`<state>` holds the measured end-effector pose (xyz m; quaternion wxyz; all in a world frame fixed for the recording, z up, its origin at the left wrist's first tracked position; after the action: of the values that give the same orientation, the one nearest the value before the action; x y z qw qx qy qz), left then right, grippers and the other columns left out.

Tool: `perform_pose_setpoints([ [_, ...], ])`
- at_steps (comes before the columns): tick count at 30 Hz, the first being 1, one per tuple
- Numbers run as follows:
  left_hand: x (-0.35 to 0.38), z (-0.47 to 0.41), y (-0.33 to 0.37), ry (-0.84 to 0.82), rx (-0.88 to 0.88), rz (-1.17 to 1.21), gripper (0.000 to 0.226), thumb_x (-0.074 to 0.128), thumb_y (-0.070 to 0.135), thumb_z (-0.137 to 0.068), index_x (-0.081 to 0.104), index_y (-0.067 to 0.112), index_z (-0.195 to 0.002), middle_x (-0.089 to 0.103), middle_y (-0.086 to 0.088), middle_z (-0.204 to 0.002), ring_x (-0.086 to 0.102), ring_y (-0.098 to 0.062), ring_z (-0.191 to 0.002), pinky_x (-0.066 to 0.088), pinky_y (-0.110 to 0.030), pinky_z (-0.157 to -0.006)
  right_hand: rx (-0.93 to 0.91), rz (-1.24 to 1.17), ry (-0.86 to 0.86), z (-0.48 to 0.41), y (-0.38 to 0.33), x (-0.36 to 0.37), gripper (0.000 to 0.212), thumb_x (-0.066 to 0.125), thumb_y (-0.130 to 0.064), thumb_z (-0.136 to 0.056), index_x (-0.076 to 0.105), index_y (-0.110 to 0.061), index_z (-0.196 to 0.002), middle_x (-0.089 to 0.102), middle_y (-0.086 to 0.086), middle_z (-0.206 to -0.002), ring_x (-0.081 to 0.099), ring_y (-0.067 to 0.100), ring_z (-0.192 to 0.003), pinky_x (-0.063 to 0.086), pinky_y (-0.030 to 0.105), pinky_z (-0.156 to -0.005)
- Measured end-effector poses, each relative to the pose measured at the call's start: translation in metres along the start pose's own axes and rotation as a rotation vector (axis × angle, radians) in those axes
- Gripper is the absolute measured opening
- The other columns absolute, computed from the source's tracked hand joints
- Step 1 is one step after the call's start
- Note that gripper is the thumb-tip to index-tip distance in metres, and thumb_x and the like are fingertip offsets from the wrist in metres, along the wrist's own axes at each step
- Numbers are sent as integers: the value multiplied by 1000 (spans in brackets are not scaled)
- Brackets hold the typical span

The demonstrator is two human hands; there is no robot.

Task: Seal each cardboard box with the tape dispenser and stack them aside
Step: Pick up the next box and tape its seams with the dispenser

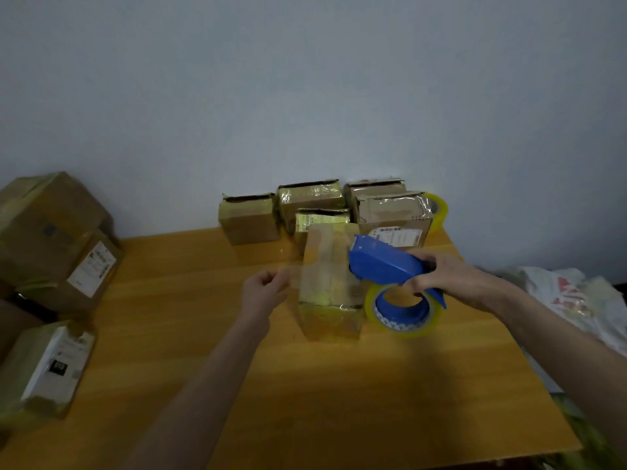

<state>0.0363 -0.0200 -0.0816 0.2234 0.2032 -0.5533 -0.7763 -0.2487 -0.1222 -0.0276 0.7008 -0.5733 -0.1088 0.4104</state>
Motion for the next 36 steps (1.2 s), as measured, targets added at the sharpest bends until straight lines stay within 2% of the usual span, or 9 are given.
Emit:
perform_pose_setpoints([
  [4, 8, 0, -9, -30, -100, 127, 14, 62, 21, -93, 60, 9, -86, 64, -5, -86, 64, -17, -88, 50, -38, -85, 37, -219, -94, -15, 2, 11, 74, 80, -31, -46, 65, -14, -116, 67, 7, -98, 64, 18, -84, 52, 28, -73],
  [8, 18, 4, -12, -48, -148, 188, 14, 59, 17, -94, 59, 7, -86, 65, -5, -78, 66, -16, -77, 56, -33, -68, 81, -281, -225, -28, 6, 38, 77, 81, -29, -50, 60, -9, -121, 68, 8, -101, 65, 21, -87, 53, 29, -73],
  [15, 3, 11, -16, 40, -93, 174, 17, 57, 16, -95, 59, 9, -79, 64, -3, -76, 64, -14, -77, 51, -25, -58, 50, -279, -299, -51, -4, 56, 71, 83, -31, -55, 59, -11, -119, 70, 8, -101, 68, 23, -89, 56, 29, -70],
  [20, 2, 12, -11, 71, -65, 200, 14, 56, 15, -95, 61, 8, -85, 65, -6, -82, 64, -13, -76, 52, -22, -56, 38, -278, -294, -58, -9, 59, 71, 83, -33, -57, 60, -12, -120, 70, 8, -102, 68, 22, -87, 56, 28, -68],
  [24, -2, 9, -10, 133, -84, 181, 15, 57, 19, -95, 61, 8, -84, 64, -6, -85, 63, -15, -82, 55, -29, -68, 40, -266, -288, -56, -6, 51, 73, 82, -34, -55, 59, -11, -121, 70, 7, -101, 68, 22, -87, 56, 29, -71],
  [26, -16, 7, -3, 217, -55, 135, 19, 59, 19, -94, 59, 10, -76, 60, -4, -79, 59, -15, -80, 53, -31, -72, 27, -236, -240, -52, -6, 37, 77, 82, -36, -51, 60, -10, -120, 69, 8, -102, 67, 23, -90, 55, 33, -78],
  [28, -25, 7, 7, 229, -8, 95, 20, 61, 18, -92, 61, 11, -74, 60, -3, -76, 59, -14, -78, 53, -27, -68, -5, -166, -171, -45, -9, 18, 76, 81, -40, -48, 63, -13, -117, 70, 8, -102, 68, 23, -91, 54, 33, -81],
  [31, -24, 14, 18, 184, 63, 34, 17, 62, 18, -92, 63, 11, -77, 61, -2, -69, 61, -11, -69, 52, -20, -57, -75, 54, -149, -34, -24, -1, 68, 77, -47, -47, 67, -23, -110, 70, 3, -100, 69, 17, -88, 51, 27, -77],
  [36, -19, 32, 8, 178, 77, -125, 20, 59, 18, -94, 63, 9, -77, 59, -4, -68, 58, -12, -63, 50, -16, -49, -163, 354, -173, -17, -36, -3, 58, 72, -46, -46, 62, -27, -101, 63, -1, -95, 66, 12, -80, 54, 25, -72],
])
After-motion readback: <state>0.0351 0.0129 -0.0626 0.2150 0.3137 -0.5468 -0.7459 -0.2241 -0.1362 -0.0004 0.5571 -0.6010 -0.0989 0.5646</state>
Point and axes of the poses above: each hand's wrist, its own z-axis away from the middle knuckle, its own x-axis out of the palm, y = z × x, the point moved 6 cm from there along -z, towards the middle knuckle
